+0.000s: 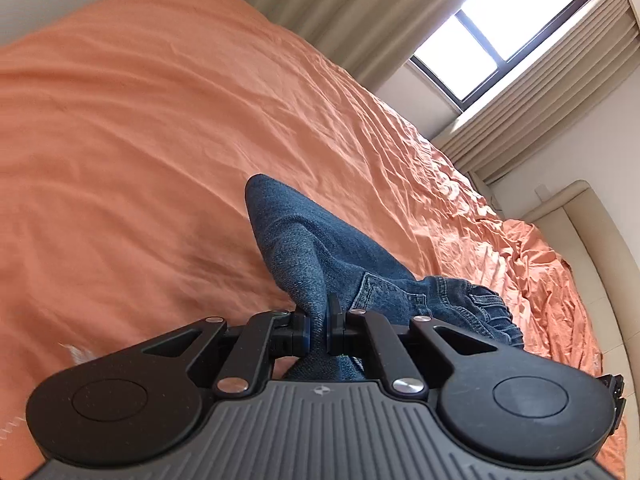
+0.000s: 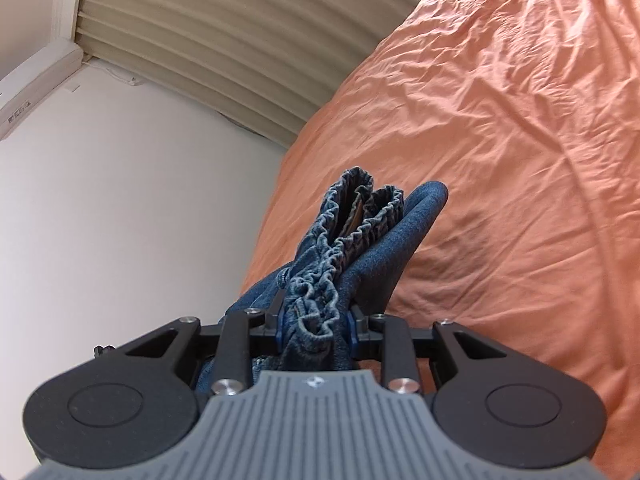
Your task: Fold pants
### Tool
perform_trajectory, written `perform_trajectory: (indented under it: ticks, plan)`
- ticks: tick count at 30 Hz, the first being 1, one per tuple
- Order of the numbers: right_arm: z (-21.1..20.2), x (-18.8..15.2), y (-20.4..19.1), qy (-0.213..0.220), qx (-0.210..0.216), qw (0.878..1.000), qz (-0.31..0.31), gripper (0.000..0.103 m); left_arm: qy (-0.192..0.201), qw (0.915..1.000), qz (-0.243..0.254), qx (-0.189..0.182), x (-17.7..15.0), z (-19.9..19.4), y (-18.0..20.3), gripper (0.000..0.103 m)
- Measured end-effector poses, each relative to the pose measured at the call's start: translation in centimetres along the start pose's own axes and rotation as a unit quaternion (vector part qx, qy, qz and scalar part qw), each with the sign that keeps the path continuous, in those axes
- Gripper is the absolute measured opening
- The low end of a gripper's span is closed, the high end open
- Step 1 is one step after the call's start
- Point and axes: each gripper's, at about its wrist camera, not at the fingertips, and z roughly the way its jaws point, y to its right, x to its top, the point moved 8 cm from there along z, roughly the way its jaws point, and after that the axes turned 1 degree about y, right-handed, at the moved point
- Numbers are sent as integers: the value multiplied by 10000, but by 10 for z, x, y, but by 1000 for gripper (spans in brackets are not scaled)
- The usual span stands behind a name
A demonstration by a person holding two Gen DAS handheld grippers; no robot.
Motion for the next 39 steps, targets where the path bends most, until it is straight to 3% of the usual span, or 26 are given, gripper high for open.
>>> perform_trajectory:
  ticks: [6,11,17,20,23,26,28,31,35,37,39]
  plan:
    - [78,-29,-45,-280,257,9992,-122,24,226,9981,112,562,40,-46,-53,6]
    - [127,-62,-56,-575,280,9975,-300,24,124,9947,155,1005,41,-59,-104,6]
    - [150,-129,8,-1243,-541,9907,83,24,-448,9909,-519,1157,-20,-30,-183,7]
    - [147,-144,40,-1257,-706,9877,606,25,-379,9911,-990,807,-37,-21,-207,11]
    - [153,-144,40,-1305,-923,9859,499,27,-409,9874,-1426,559,-40,-16,-221,20]
    - [153,-138,21,-1453,-1177,9824,13,38,-443,9844,-1651,427,-32,-19,-224,27]
    - [148,-130,10,-1484,-1297,9796,-380,51,-364,9854,-1575,529,-19,-27,-227,29]
    - [147,-108,-4,-1368,-1491,9760,-808,56,-248,9888,-1231,806,1,-37,-226,35]
    - [150,-81,-31,-1048,-1463,9770,-1140,52,-91,9915,-724,1077,24,-33,-211,36]
    - [157,-68,-47,-925,-1335,9774,-1352,33,-26,9929,-450,1096,31,-31,-199,36]
    - [167,-63,-64,-880,-1229,9756,-1595,25,25,9936,-192,1111,37,-24,-187,36]
